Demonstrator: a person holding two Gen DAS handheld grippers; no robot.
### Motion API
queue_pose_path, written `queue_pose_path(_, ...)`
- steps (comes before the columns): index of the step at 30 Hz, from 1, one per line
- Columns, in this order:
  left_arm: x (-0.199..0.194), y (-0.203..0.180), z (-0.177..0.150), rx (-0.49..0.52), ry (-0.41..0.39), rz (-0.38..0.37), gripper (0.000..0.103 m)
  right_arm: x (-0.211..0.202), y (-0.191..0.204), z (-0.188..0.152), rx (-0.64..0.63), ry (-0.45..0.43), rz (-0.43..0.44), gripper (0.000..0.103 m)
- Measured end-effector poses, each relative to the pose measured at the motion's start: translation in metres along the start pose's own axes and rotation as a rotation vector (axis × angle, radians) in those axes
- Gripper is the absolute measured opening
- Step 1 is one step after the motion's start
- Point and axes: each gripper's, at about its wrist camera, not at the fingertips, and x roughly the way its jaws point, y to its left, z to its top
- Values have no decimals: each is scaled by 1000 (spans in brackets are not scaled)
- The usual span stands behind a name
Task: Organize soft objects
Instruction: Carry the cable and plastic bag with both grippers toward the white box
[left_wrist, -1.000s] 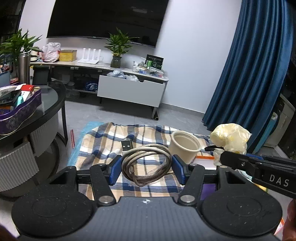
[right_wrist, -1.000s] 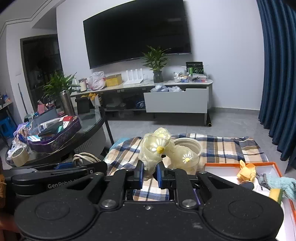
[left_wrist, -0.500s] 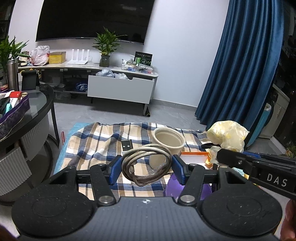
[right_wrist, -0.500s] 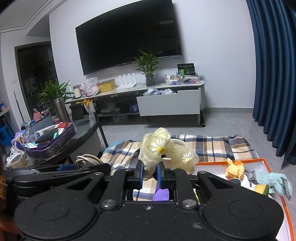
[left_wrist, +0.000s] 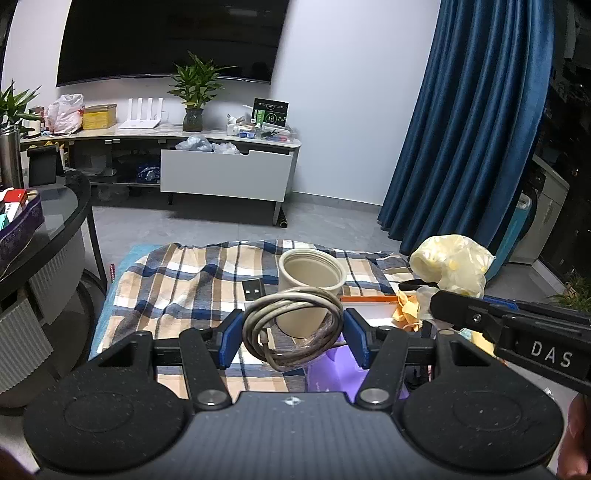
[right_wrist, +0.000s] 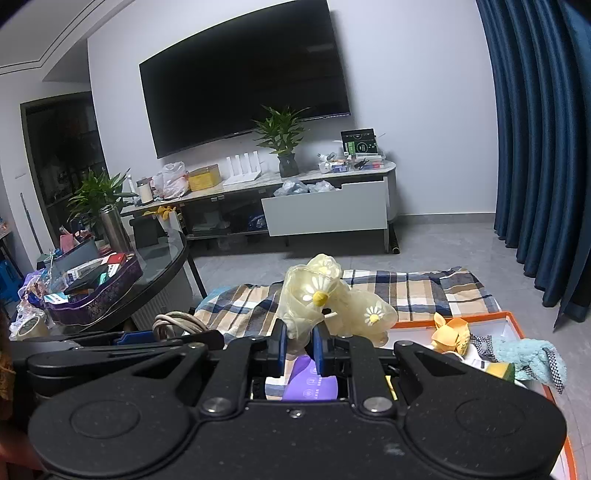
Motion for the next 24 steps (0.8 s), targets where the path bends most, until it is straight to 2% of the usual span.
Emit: queue_pose_path(24,5,-25,-5,39,15,-50,58,-8,-14,-4,40,-16,-42,19)
